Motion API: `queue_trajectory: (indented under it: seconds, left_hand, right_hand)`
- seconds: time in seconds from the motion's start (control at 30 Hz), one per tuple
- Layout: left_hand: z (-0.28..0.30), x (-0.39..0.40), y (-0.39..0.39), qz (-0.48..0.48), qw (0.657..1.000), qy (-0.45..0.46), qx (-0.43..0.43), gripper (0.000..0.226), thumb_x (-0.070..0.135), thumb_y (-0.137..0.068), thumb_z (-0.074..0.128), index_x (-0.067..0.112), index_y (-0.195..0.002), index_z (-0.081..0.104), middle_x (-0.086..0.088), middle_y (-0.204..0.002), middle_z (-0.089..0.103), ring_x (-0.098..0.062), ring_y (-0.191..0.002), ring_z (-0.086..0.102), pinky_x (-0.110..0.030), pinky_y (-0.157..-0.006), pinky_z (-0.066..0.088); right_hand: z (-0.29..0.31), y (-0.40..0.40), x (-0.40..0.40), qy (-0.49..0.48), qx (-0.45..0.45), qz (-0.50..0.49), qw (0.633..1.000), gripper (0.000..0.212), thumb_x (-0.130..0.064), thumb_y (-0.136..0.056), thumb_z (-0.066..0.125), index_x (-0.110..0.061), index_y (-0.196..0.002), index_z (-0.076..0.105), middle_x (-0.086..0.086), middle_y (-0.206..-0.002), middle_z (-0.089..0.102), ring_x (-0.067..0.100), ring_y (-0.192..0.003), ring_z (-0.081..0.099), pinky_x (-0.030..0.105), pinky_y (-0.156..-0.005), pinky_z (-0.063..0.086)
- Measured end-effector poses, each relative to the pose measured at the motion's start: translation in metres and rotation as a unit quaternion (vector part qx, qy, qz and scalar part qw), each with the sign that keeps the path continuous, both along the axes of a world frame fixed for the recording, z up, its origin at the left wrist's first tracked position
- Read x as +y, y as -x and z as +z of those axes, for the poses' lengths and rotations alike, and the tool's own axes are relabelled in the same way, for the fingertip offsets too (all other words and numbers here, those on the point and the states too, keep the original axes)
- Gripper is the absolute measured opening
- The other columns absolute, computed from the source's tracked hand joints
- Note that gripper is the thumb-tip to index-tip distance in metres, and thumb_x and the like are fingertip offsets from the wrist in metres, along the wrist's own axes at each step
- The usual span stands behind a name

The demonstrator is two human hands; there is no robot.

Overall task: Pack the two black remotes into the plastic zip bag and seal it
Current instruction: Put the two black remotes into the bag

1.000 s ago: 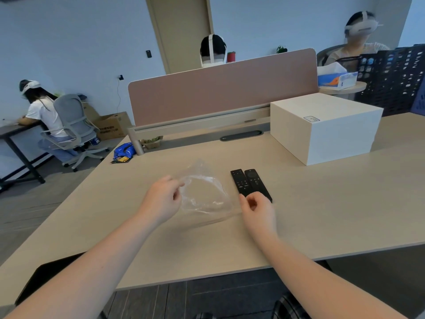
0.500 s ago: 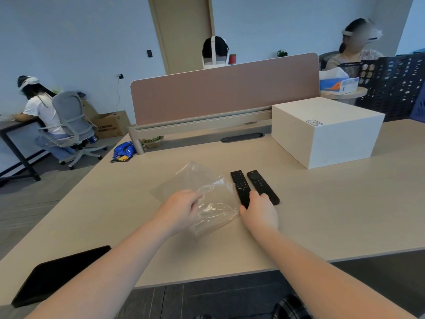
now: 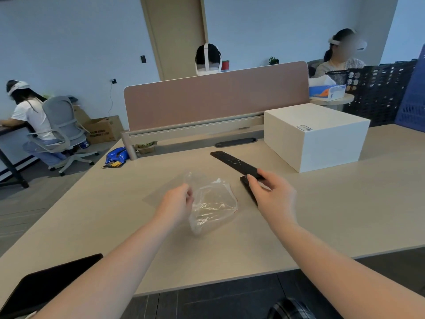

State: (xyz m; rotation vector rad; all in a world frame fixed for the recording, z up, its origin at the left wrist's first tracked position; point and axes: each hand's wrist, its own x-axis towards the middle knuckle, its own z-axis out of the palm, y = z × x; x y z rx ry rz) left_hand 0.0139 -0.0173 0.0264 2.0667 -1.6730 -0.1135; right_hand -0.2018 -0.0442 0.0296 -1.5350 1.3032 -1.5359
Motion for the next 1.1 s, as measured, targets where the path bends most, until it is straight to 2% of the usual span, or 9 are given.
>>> queue_trajectory:
  seconds: [0.13, 0.23, 0.33, 0.47, 0.67, 0.8, 0.87, 0.97, 1.1]
  left_hand:
    - [0.005, -0.011, -0.001, 0.051, 0.996, 0.016, 0.070, 0.011, 0.014, -0.083, 0.059, 0.014, -0.072, 0.059, -0.013, -0.075, 0.070, -0.032, -0.077, 0.065, -0.033, -0.068, 0.048]
    - [0.011, -0.015, -0.001, 0.074, 0.991, 0.034, 0.105, 0.012, 0.017, -0.084, 0.059, 0.012, -0.073, 0.062, -0.007, -0.064, 0.068, -0.029, -0.073, 0.068, -0.035, -0.070, 0.051]
    - [0.015, -0.015, 0.000, 0.078, 0.990, 0.050, 0.108, 0.022, 0.020, -0.084, 0.059, 0.020, -0.063, 0.055, 0.000, -0.057, 0.063, -0.028, -0.071, 0.067, -0.038, -0.072, 0.054]
    - [0.018, -0.011, 0.007, 0.044, 0.993, 0.052, 0.096, 0.017, 0.022, -0.085, 0.061, 0.018, -0.068, 0.060, -0.001, -0.062, 0.064, -0.027, -0.070, 0.067, -0.038, -0.072, 0.054]
    - [0.018, -0.004, 0.023, -0.035, 0.996, 0.034, 0.080, 0.012, 0.020, -0.083, 0.063, 0.011, -0.078, 0.069, 0.005, -0.057, 0.058, -0.028, -0.070, 0.064, -0.038, -0.072, 0.053]
    - [0.018, -0.002, 0.026, -0.053, 0.995, 0.037, 0.069, 0.011, 0.018, -0.083, 0.063, 0.009, -0.080, 0.070, 0.001, -0.063, 0.060, -0.028, -0.074, 0.065, -0.038, -0.074, 0.054]
    - [0.016, -0.003, 0.025, -0.057, 0.995, 0.039, 0.070, 0.010, 0.018, -0.082, 0.063, 0.011, -0.077, 0.069, 0.004, -0.058, 0.059, -0.028, -0.073, 0.065, -0.039, -0.073, 0.055]
    - [0.012, -0.002, 0.026, -0.065, 0.994, 0.040, 0.079, 0.010, 0.017, -0.082, 0.063, 0.012, -0.075, 0.069, 0.009, -0.055, 0.056, -0.027, -0.071, 0.065, -0.039, -0.071, 0.054]
    - [0.004, 0.002, 0.027, -0.074, 0.992, 0.055, 0.085, 0.011, 0.017, -0.082, 0.062, 0.012, -0.074, 0.067, 0.011, -0.054, 0.055, -0.027, -0.068, 0.064, -0.038, -0.067, 0.053]
  right_hand:
    - [0.009, -0.001, 0.018, 0.049, -0.004, 0.051, 0.997, 0.023, -0.016, -0.081, 0.073, -0.015, -0.104, 0.071, -0.017, -0.083, 0.064, -0.019, -0.075, 0.059, -0.007, -0.070, 0.042]
    - [0.009, 0.003, 0.027, 0.083, 0.022, 0.072, 0.994, 0.025, -0.012, -0.080, 0.072, -0.013, -0.105, 0.070, -0.011, -0.088, 0.063, -0.013, -0.082, 0.061, -0.003, -0.074, 0.046]
    - [0.004, 0.007, 0.029, 0.089, 0.043, 0.080, 0.992, 0.026, -0.011, -0.080, 0.072, -0.011, -0.106, 0.069, -0.004, -0.091, 0.064, 0.004, -0.084, 0.065, 0.009, -0.080, 0.053]
    - [-0.007, 0.005, 0.025, 0.084, 0.065, 0.086, 0.991, 0.023, -0.010, -0.081, 0.072, -0.011, -0.104, 0.068, -0.006, -0.090, 0.060, -0.009, -0.082, 0.060, 0.003, -0.080, 0.049]
    - [-0.023, -0.010, 0.017, 0.050, 0.091, 0.127, 0.986, 0.021, -0.009, -0.080, 0.072, -0.009, -0.100, 0.068, -0.008, -0.091, 0.054, 0.013, -0.089, 0.064, 0.031, -0.089, 0.056]
    - [-0.029, -0.023, 0.013, 0.004, 0.120, 0.168, 0.978, 0.020, -0.010, -0.080, 0.072, -0.019, -0.090, 0.056, -0.007, -0.088, 0.054, 0.003, -0.084, 0.060, 0.026, -0.085, 0.057]
    - [-0.034, -0.031, 0.012, -0.019, 0.162, 0.161, 0.973, 0.028, -0.015, -0.080, 0.073, -0.021, -0.077, 0.046, -0.006, -0.080, 0.054, 0.013, -0.080, 0.061, 0.026, -0.076, 0.055]
    - [-0.043, -0.044, 0.008, -0.007, 0.267, 0.137, 0.954, 0.046, -0.024, -0.080, 0.072, -0.025, -0.058, 0.032, -0.003, -0.072, 0.045, 0.022, -0.071, 0.050, 0.018, -0.058, 0.038]
    - [-0.050, -0.057, 0.002, -0.039, 0.333, 0.169, 0.927, 0.021, -0.028, -0.086, 0.065, -0.016, -0.074, 0.051, 0.000, -0.087, 0.046, 0.015, -0.074, 0.045, 0.021, -0.069, 0.036]
